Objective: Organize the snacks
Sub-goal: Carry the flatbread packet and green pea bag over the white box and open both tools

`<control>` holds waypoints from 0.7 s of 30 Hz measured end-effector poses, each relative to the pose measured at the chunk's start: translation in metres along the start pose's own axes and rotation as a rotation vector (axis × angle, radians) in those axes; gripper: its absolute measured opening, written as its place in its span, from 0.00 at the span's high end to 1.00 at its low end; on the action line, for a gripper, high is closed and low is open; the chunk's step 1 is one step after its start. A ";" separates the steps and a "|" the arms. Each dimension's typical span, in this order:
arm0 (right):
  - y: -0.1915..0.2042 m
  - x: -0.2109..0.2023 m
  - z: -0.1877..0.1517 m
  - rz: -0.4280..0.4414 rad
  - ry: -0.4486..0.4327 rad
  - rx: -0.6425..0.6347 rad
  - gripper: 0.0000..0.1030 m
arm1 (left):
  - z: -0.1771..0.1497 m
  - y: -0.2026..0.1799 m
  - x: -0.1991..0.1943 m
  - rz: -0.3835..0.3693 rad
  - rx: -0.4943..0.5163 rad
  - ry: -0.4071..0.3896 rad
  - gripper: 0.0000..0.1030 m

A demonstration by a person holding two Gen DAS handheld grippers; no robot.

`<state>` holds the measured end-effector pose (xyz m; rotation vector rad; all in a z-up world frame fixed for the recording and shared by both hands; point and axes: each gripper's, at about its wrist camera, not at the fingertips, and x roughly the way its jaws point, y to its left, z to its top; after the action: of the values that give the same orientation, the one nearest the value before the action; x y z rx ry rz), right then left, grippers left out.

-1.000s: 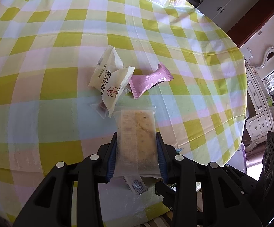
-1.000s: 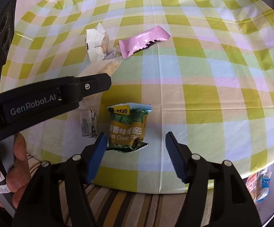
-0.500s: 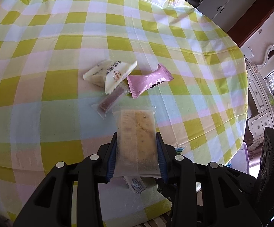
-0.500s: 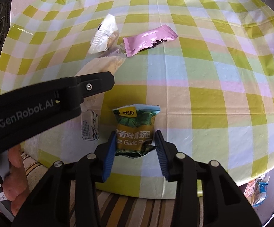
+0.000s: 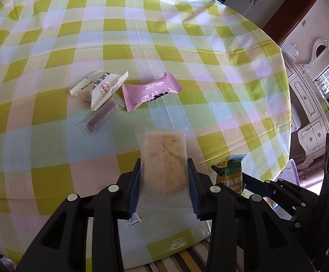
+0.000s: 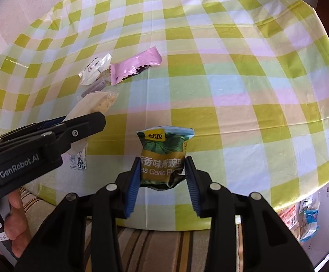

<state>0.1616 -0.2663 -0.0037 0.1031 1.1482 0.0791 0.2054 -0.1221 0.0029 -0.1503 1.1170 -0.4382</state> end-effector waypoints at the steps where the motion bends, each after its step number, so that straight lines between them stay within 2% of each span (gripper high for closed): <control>1: -0.006 -0.002 -0.001 -0.003 -0.004 0.009 0.62 | -0.001 -0.005 0.001 -0.001 0.008 0.003 0.65; 9: -0.054 -0.018 -0.012 -0.034 -0.035 0.092 0.62 | -0.006 -0.049 0.010 -0.020 0.085 0.030 0.65; 21: -0.154 -0.047 -0.047 -0.127 -0.072 0.255 0.62 | -0.029 -0.149 0.039 -0.084 0.273 0.105 0.65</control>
<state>0.1009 -0.4226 0.0005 0.2569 1.0864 -0.1833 0.1543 -0.2702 0.0074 0.0664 1.1450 -0.6743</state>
